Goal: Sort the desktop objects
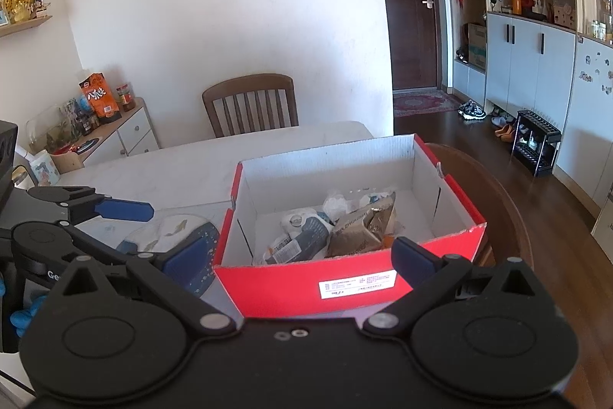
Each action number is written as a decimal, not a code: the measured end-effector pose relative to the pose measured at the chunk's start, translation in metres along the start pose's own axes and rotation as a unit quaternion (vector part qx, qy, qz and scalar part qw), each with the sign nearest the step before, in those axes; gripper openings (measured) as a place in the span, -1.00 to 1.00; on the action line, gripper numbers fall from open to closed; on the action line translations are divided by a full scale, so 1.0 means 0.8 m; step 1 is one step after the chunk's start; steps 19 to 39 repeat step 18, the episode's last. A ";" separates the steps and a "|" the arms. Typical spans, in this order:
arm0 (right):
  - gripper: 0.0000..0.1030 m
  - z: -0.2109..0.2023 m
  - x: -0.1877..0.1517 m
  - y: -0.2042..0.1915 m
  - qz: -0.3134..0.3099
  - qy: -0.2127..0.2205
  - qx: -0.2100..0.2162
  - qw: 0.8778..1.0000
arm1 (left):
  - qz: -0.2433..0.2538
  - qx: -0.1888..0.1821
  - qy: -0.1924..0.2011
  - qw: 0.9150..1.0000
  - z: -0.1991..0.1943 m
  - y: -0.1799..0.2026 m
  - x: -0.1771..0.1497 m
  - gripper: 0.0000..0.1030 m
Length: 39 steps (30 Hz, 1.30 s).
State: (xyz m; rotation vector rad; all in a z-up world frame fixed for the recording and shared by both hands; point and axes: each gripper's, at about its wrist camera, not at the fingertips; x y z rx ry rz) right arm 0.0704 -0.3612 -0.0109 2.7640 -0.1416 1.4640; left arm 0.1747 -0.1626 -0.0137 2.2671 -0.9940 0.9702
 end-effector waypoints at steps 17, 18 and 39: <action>0.99 0.001 -0.005 0.000 0.016 -0.007 -0.013 1.000 | 0.011 -0.022 -0.011 1.000 0.006 0.006 -0.005 1.00; 0.99 0.002 -0.005 -0.001 0.015 -0.008 -0.013 1.000 | 0.010 -0.024 -0.012 1.000 0.006 0.006 -0.005 1.00; 0.99 0.002 -0.005 -0.001 0.015 -0.008 -0.013 1.000 | 0.010 -0.024 -0.012 1.000 0.006 0.006 -0.005 1.00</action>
Point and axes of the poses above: each gripper's, at about its wrist camera, not at the fingertips, and z roughly the way its jaws point, y to its right, x to its top, and after that the axes turned 1 degree about -x, right-handed
